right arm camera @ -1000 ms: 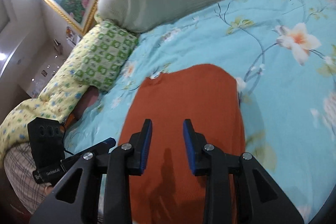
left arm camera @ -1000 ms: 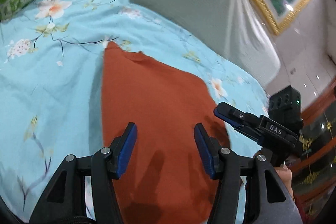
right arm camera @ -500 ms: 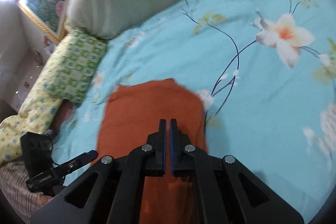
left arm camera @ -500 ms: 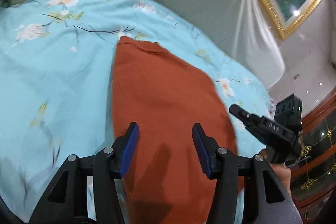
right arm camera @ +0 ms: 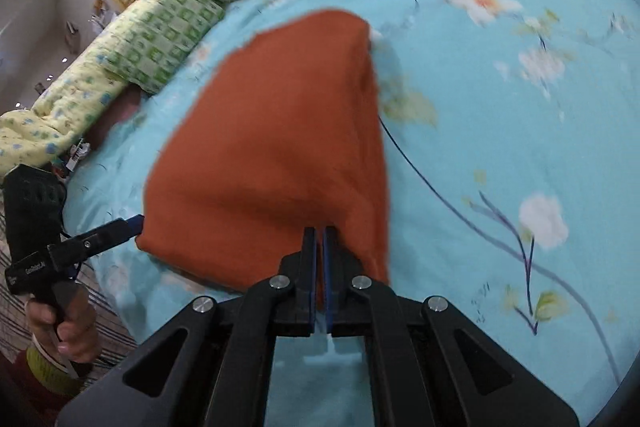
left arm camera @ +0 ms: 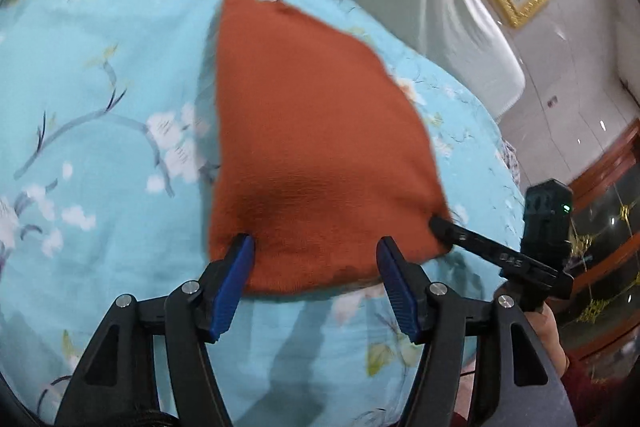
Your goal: Fold small clothes
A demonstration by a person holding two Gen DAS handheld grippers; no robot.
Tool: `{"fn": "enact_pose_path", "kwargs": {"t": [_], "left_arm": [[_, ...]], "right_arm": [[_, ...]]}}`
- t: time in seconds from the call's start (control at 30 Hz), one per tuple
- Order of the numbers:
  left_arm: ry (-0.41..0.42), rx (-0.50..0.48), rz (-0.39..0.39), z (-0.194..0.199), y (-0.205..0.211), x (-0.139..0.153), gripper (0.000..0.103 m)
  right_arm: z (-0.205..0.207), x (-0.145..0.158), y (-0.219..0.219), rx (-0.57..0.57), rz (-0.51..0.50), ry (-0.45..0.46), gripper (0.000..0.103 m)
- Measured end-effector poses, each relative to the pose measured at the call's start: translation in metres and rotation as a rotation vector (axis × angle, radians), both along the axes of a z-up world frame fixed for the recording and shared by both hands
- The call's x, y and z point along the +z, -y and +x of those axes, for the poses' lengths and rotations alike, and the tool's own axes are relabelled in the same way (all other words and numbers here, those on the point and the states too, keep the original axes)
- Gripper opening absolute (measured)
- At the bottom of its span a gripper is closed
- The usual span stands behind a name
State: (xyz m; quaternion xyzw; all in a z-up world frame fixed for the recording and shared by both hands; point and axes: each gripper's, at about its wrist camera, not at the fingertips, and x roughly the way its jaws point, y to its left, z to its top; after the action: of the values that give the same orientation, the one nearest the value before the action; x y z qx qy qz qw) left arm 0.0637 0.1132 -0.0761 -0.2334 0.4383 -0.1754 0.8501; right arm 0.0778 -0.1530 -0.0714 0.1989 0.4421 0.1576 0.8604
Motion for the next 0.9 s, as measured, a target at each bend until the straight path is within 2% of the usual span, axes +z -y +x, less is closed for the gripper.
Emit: {"fn": "enact_pose_path", "kwargs": {"t": [0.07,0.23,0.3,0.33,0.47,0.53,0.6,0.63,0.73,0.9], "left_arm": [[0.001,0.0,0.005,-0.001,-0.002,0.004,0.064],[0.006,0.049,0.078,-0.013,-0.001,0.022,0.067],[0.023,0.081,0.116,-0.026,0.001,0.03,0.08],[0.027,0.106,0.145,-0.033,0.002,0.033,0.082],[0.059,0.151,0.234,-0.056,0.01,0.046,0.084],[0.063,0.163,0.287,-0.069,0.015,0.049,0.085],[0.065,0.172,0.332,-0.084,0.02,0.05,0.085],[0.068,0.177,0.349,-0.089,0.022,0.049,0.085],[0.059,0.176,0.401,-0.104,0.031,0.043,0.086],[0.027,0.109,0.466,-0.129,0.044,0.026,0.086]], "right_arm": [[-0.002,0.001,0.002,-0.007,0.009,0.0,0.003],[-0.019,0.022,0.006,-0.035,0.002,0.048,0.004],[-0.031,0.03,0.009,-0.04,0.015,0.079,0.005],[-0.039,0.035,0.009,-0.037,0.014,0.097,0.006],[-0.059,0.044,0.005,-0.032,-0.011,0.126,0.009],[-0.071,0.046,0.003,-0.033,-0.027,0.137,0.018],[-0.08,0.047,0.001,-0.039,-0.039,0.149,0.055],[-0.087,0.048,0.0,-0.036,-0.043,0.164,0.062],[-0.102,0.048,-0.006,-0.019,-0.084,0.177,0.064],[-0.12,0.038,-0.01,0.004,-0.112,0.15,0.069]]}}
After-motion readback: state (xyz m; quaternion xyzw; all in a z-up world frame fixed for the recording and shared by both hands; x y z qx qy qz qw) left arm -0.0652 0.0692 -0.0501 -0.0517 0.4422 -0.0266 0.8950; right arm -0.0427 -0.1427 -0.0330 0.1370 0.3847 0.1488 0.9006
